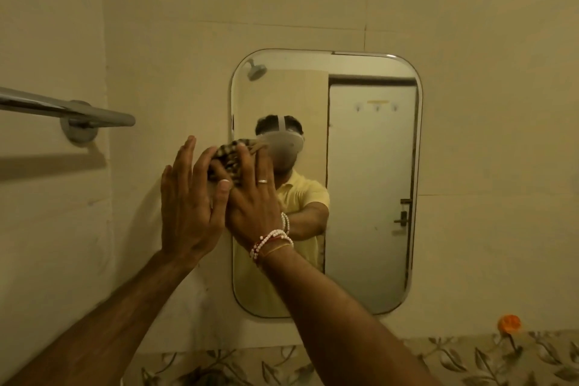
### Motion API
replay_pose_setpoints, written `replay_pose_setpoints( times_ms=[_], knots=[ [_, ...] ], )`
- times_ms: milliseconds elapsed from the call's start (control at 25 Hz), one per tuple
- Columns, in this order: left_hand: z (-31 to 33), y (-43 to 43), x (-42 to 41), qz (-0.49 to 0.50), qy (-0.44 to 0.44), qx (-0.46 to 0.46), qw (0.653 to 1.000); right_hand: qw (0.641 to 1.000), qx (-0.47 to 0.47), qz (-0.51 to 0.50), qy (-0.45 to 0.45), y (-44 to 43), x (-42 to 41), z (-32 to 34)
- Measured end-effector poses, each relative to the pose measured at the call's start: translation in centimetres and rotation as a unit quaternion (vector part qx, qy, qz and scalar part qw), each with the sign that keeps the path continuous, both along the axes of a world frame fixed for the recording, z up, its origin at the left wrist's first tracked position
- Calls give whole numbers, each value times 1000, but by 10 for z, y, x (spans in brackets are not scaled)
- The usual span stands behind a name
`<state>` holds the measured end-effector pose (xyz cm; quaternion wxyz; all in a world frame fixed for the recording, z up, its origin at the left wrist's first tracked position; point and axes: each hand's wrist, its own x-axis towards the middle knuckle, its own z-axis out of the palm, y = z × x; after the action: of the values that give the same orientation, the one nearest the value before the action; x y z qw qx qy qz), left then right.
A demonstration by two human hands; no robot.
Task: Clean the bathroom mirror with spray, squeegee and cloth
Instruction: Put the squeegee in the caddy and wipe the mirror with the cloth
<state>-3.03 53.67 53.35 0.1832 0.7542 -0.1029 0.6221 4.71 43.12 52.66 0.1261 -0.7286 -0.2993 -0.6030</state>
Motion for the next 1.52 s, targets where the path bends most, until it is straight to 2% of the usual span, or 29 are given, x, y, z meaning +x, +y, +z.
replay_pose_setpoints(
  times_ms=[160,280,480,640,880,1160,1360,1520],
  knots=[
    [-9,2,5,1,16,-5,1000,997,-67,-9,-38,-28,7,-19],
    [-14,-12,11,-14,17,-1,1000,998,-53,-31,-16,-75,12,-21],
    [-16,-41,23,-31,4,7,999,995,74,-74,-2,-168,15,-12],
    [-23,-52,37,-20,-3,20,1000,974,203,-93,28,-228,14,-8],
    [-42,-50,37,0,13,16,1000,932,346,-65,83,-245,11,-39],
    [-37,-34,5,8,35,-5,999,947,299,-56,100,-167,3,-61],
    [-35,-18,-1,11,39,-1,999,974,202,-28,101,-97,-2,-55],
    [-42,-6,0,12,36,1,999,993,98,-9,64,-41,-3,-55]
  ],
)
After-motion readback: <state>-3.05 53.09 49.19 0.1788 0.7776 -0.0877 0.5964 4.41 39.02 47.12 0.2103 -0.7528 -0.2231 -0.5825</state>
